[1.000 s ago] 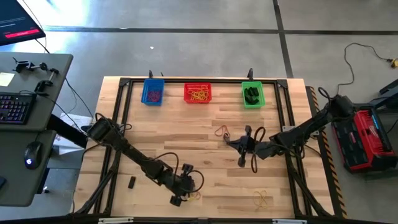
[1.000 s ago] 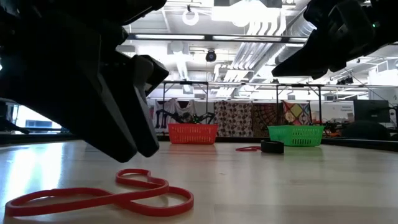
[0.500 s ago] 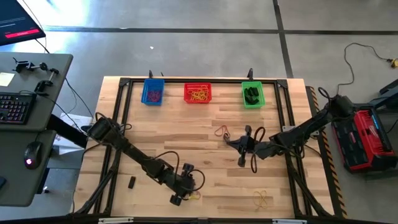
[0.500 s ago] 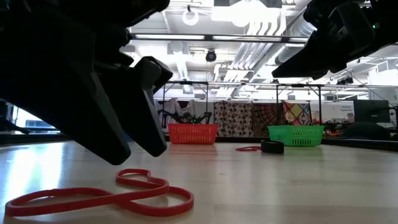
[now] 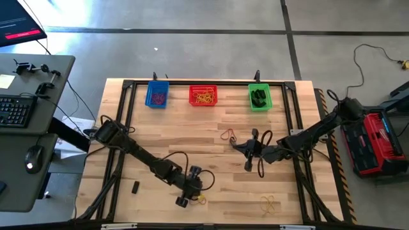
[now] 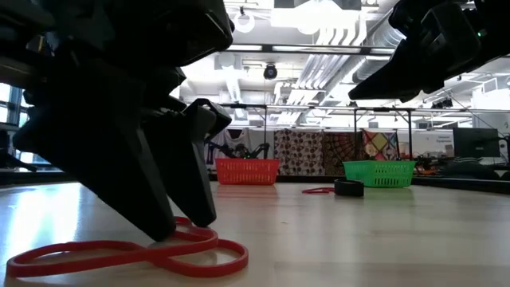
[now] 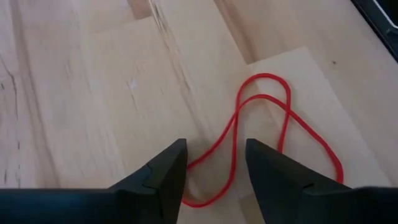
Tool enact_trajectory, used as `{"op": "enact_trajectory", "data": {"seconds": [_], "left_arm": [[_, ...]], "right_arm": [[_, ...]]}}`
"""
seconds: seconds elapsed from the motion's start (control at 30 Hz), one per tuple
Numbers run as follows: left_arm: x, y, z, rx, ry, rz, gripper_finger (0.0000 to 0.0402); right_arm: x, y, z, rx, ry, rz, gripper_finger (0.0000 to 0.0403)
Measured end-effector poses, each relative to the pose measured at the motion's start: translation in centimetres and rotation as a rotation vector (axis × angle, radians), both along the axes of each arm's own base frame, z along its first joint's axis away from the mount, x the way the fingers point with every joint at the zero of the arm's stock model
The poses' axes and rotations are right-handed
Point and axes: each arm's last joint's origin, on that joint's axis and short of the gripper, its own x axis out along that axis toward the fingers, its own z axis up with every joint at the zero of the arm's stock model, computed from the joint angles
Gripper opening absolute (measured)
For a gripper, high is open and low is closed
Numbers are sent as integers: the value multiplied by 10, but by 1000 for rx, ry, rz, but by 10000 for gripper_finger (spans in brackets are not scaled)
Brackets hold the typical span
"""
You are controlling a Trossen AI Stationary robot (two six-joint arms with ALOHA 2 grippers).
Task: Sort rubber bands into baskets
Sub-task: Put the orange rubberband into the blue bin
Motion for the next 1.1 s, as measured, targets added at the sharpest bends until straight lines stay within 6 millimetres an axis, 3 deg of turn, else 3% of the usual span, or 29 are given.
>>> {"op": "enact_trajectory", "data": {"seconds": [0.13,0.33,0.57,0.83,1.1], "left_arm": [[-1,1,0,27,-1,-3,119],[-3,1,-1,65,10,-86,14],[-10,6,12,117,34,-60,1],[-27,31,69,208,-18,174,0],[-54,79,133,246,-113,518,0]], "right_arm": [[0,0,0,-2,4,0,0],[-1,1,0,-3,5,4,0],[-1,1,0,-3,6,4,0],[-1,1,-1,-3,6,4,0],[-1,1,-1,-4,9,4,0]]}}
